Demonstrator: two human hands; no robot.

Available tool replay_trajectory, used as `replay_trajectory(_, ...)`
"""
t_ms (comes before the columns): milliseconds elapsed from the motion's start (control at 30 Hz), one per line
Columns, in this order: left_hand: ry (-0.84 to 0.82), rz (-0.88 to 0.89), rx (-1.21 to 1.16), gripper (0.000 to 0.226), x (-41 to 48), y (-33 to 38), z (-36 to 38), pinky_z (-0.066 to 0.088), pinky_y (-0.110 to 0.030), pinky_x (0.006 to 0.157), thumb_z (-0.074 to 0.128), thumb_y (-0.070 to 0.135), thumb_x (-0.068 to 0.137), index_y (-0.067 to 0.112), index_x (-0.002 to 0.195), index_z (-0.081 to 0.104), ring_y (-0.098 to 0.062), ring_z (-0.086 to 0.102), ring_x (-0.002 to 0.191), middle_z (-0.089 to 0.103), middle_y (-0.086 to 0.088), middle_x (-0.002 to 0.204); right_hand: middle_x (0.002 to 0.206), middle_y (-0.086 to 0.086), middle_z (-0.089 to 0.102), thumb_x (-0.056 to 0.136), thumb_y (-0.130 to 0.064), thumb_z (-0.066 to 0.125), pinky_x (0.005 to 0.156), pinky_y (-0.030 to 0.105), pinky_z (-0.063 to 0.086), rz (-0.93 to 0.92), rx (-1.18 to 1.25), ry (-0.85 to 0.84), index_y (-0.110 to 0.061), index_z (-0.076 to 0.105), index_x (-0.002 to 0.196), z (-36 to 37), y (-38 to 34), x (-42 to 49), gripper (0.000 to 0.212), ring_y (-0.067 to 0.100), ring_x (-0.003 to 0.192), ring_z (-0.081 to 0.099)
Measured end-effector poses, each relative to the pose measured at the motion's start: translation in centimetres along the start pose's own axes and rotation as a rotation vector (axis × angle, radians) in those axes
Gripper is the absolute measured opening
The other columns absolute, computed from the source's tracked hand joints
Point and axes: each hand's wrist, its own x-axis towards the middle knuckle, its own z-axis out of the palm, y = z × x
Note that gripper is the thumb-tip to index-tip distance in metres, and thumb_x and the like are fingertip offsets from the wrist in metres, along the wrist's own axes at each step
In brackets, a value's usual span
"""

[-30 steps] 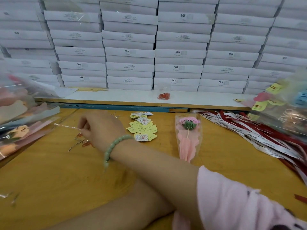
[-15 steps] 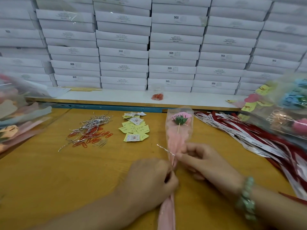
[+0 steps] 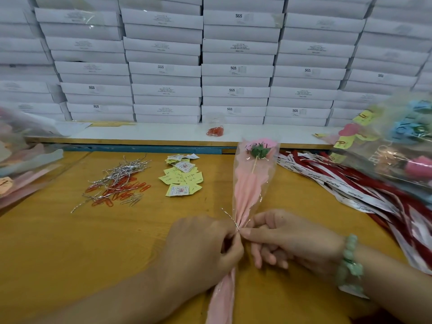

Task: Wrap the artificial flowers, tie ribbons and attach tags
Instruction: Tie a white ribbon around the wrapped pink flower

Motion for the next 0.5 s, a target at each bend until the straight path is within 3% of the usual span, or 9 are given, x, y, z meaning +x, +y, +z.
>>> replay_trajectory(100,0.011,0.035,0.020,0.028,0.01,0.12,-0.39,0.015,-0.020,0.041,0.045,0.039,0.080,0.028,0.059,0.029,-0.010,0.026,0.046,0.027,0.011,0.050,0.057,0.003,0.065,0.096,-0.017,0.055,0.034,0.011,0.036,0.001,0.026,-0.031,-0.002,0.056,0.101,-0.28,0.02,0.05,0.016,0.003,0.037,0.048)
replay_trajectory(267,0.027,0.083,0.052,0.026,0.13,0.30,-0.82,0.007,-0.011,0.046,0.045,0.038,0.081,0.031,0.062,0.029,-0.008,0.024,0.045,0.028,0.013,0.051,0.059,0.004,0.063,0.094,-0.014,0.057,0.033,0.011,0.034,-0.070,0.063,-0.038,-0.007,0.058,0.089,-0.34,0.27,0.03,0.009,0.003,0.037,0.046)
replay_trajectory(500,0.032,0.216,0.066,0.025,-0.06,0.22,-1.03,0.029,-0.027,0.038,0.048,0.032,0.083,0.022,0.060,0.045,-0.015,0.039,0.041,0.047,0.006,0.052,0.060,0.002,0.062,0.092,-0.014,0.059,0.035,0.012,0.037,-0.058,0.079,-0.072,-0.006,0.052,0.092,-0.38,0.25,0.00,0.010,0.004,0.045,0.048)
